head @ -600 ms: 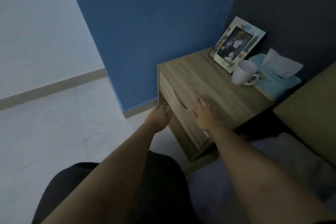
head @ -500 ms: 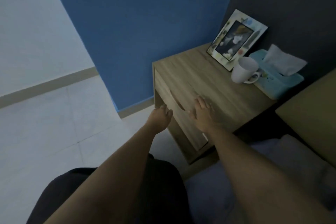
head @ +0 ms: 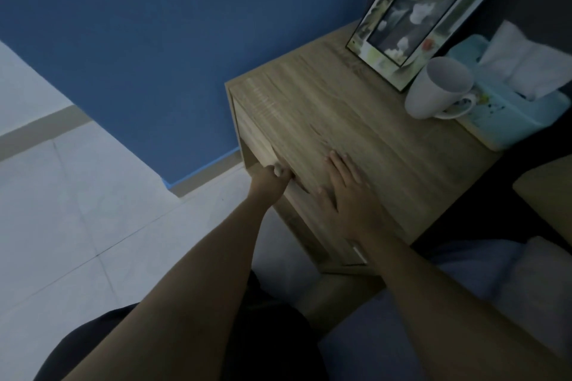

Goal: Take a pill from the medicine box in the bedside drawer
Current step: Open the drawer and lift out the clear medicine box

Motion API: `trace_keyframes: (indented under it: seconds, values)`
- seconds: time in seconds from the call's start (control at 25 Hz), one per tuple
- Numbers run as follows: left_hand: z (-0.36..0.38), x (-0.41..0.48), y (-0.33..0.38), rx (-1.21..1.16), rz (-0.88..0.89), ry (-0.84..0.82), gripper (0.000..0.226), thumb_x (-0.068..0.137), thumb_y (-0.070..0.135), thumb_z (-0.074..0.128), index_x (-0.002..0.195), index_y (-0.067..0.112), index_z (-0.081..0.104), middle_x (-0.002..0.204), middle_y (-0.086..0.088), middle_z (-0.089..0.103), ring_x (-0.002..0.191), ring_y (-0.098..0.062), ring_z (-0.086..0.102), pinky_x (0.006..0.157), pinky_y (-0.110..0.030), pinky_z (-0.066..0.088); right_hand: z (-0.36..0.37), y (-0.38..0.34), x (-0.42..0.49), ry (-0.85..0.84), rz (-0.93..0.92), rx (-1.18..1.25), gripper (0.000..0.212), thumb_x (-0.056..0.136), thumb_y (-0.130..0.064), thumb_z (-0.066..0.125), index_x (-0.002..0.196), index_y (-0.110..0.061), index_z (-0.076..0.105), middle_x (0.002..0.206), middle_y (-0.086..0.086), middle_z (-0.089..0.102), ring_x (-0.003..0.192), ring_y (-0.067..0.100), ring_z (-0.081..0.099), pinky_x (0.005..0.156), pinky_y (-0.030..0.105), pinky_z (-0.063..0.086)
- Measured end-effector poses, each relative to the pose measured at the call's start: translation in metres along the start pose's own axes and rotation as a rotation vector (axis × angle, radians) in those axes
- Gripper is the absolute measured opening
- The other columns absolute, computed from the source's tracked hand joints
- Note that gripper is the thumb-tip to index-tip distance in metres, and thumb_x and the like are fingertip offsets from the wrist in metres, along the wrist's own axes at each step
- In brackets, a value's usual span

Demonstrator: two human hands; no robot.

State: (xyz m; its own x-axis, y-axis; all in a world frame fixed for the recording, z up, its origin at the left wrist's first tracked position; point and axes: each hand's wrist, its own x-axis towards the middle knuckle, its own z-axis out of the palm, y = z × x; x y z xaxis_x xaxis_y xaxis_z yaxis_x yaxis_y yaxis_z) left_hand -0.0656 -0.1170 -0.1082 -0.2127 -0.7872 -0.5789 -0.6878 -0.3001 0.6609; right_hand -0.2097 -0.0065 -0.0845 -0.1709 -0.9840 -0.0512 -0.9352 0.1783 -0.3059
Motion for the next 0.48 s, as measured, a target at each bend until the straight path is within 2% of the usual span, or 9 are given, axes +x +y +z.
trace_keyframes:
  seconds: [0.16,0.28,0.4,0.48]
  values:
    - [0.004,0.004,-0.003,-0.104,0.019,0.088,0.058,0.084,0.036,0.059,0.126,-0.003,0.053,0.11,-0.019,0.069,0.099,-0.027,0.067,0.092,-0.038,0.052,0.0,-0.001,-0.001,-0.016,0.005,0.021,0.06,0.096,-0.048,0.021,0.149,-0.021,0.012,0.16,-0.004,0.012,0.147,0.011,0.001,0.118,0.043,0.016]
    - [-0.001,0.0,-0.009,-0.183,-0.019,0.083,0.047,0.08,0.037,0.062,0.108,-0.001,0.065,0.097,-0.014,0.073,0.088,-0.02,0.068,0.073,-0.026,0.053,-0.001,-0.002,-0.002,-0.033,-0.002,0.017,0.059,0.097,-0.044,0.025,0.149,-0.02,0.011,0.16,-0.003,0.01,0.147,0.012,0.001,0.119,0.045,0.017]
    - [-0.014,-0.012,-0.028,-0.214,-0.041,0.065,0.036,0.082,0.034,0.063,0.099,0.003,0.065,0.094,-0.01,0.072,0.08,-0.015,0.068,0.061,-0.019,0.049,-0.005,-0.003,-0.002,-0.053,-0.005,0.015,0.058,0.098,-0.042,0.024,0.149,-0.019,0.009,0.16,-0.002,0.008,0.147,0.013,0.0,0.119,0.046,0.017]
    - [-0.026,-0.02,-0.048,-0.222,-0.061,0.06,0.034,0.083,0.034,0.063,0.1,0.005,0.064,0.09,-0.007,0.071,0.077,-0.012,0.068,0.059,-0.018,0.05,-0.007,-0.005,-0.002,-0.056,-0.003,0.027,0.057,0.098,-0.042,0.024,0.149,-0.019,0.01,0.16,-0.001,0.009,0.147,0.013,0.001,0.119,0.045,0.017]
